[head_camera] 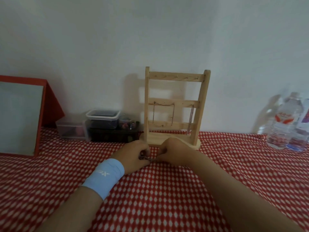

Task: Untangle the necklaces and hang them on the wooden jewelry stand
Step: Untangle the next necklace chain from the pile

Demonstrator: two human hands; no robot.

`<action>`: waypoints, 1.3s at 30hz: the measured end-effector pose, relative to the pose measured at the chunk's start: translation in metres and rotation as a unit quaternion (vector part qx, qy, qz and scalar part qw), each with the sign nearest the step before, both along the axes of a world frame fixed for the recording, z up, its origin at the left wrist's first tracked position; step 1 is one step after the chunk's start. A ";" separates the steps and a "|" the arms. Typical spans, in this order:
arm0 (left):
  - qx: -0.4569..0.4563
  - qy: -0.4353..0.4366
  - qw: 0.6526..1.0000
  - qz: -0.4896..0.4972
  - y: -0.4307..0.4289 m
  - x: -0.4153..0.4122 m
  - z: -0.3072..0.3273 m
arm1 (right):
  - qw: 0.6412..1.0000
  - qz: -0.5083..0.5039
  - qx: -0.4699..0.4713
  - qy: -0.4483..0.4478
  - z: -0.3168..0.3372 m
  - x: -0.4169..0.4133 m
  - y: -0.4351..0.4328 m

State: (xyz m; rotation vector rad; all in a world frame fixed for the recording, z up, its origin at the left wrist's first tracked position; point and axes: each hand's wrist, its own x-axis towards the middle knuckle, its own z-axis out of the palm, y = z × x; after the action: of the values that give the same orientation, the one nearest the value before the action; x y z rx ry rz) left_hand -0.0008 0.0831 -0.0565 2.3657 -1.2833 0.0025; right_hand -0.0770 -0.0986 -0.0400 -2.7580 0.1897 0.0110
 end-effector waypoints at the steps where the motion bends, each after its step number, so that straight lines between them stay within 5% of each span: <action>1: 0.006 -0.005 1.000 -0.005 -0.001 0.001 0.000 | 1.000 0.004 0.003 0.008 0.001 0.001 -0.002; 14: 0.042 -0.011 0.999 0.000 -0.009 0.009 0.011 | 0.991 0.101 -0.017 0.081 0.022 0.000 -0.021; 21: 0.001 0.031 1.000 -0.006 -0.009 0.010 0.002 | 0.994 0.097 0.047 0.030 0.003 0.012 -0.022; 30: 0.058 0.038 0.997 -0.028 -0.013 0.011 0.006 | 0.992 0.109 0.065 -0.015 -0.002 0.004 -0.029; 34: -0.035 0.184 0.982 0.000 -0.018 0.007 0.002 | 0.987 0.103 0.110 -0.046 0.001 -0.001 -0.031; 39: -0.198 0.414 0.883 0.094 -0.015 0.014 0.008 | 0.990 0.085 0.102 -0.036 0.001 -0.005 -0.039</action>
State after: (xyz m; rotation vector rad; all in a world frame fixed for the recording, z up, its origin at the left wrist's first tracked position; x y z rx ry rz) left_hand 0.0132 0.0684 -0.0488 1.7841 -0.5597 -0.5692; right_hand -0.0817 -0.1378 -0.0387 -2.5574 -0.0637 -0.0241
